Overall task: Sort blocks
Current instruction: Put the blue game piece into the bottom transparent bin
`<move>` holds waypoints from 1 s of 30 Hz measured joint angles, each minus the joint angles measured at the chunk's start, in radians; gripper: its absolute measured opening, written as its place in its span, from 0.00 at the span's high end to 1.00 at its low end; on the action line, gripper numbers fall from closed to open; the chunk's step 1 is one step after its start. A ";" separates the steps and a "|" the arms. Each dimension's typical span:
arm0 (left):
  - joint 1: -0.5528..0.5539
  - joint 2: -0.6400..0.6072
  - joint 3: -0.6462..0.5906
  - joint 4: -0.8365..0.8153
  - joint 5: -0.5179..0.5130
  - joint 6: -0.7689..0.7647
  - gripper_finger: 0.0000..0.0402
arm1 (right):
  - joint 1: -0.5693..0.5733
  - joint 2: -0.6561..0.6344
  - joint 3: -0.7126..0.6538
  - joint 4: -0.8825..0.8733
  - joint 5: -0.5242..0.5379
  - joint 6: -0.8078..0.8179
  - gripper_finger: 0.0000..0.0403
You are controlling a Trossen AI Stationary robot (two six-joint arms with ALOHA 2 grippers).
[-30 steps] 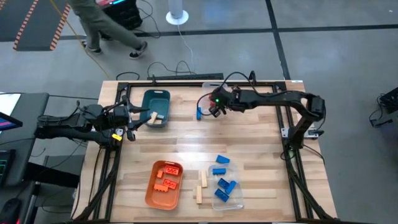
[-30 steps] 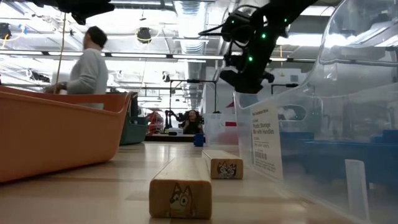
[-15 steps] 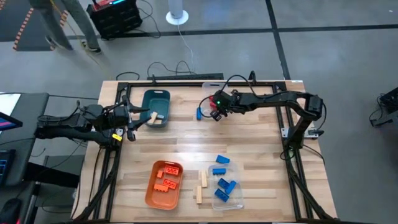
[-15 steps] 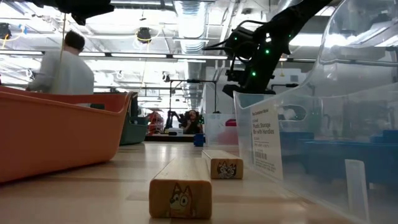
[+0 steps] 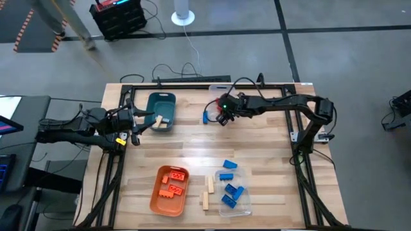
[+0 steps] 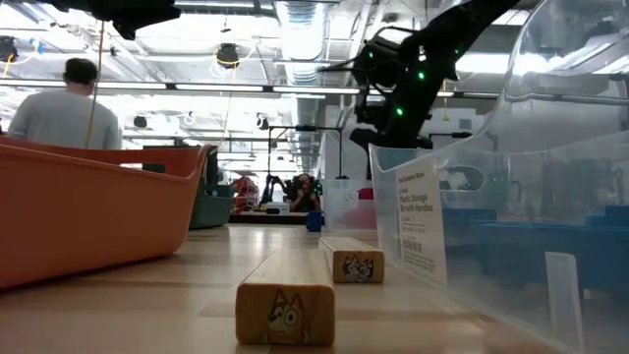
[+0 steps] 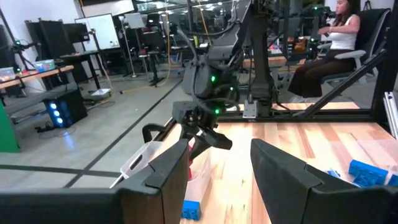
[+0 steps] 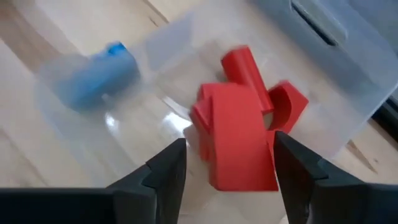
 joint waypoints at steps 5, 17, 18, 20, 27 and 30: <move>0.000 0.000 0.000 -0.007 0.000 0.000 0.58 | 0.049 0.000 0.077 -0.002 0.053 -0.069 0.49; 0.000 0.000 0.000 0.013 0.000 0.001 0.58 | 0.187 0.006 0.258 -0.025 0.052 -0.192 0.49; 0.000 0.000 0.000 0.016 0.000 0.001 0.58 | 0.193 0.022 0.275 -0.046 0.049 -0.185 0.49; 0.000 0.000 0.000 0.026 0.000 0.002 0.58 | 0.214 0.066 0.331 -0.110 0.048 -0.183 0.49; 0.001 0.000 0.000 0.052 -0.001 0.023 0.58 | 0.260 0.369 0.689 -0.418 0.029 -0.254 0.49; 0.001 0.000 0.000 0.049 -0.002 0.024 0.58 | 0.235 0.474 0.833 -0.496 0.000 -0.302 0.49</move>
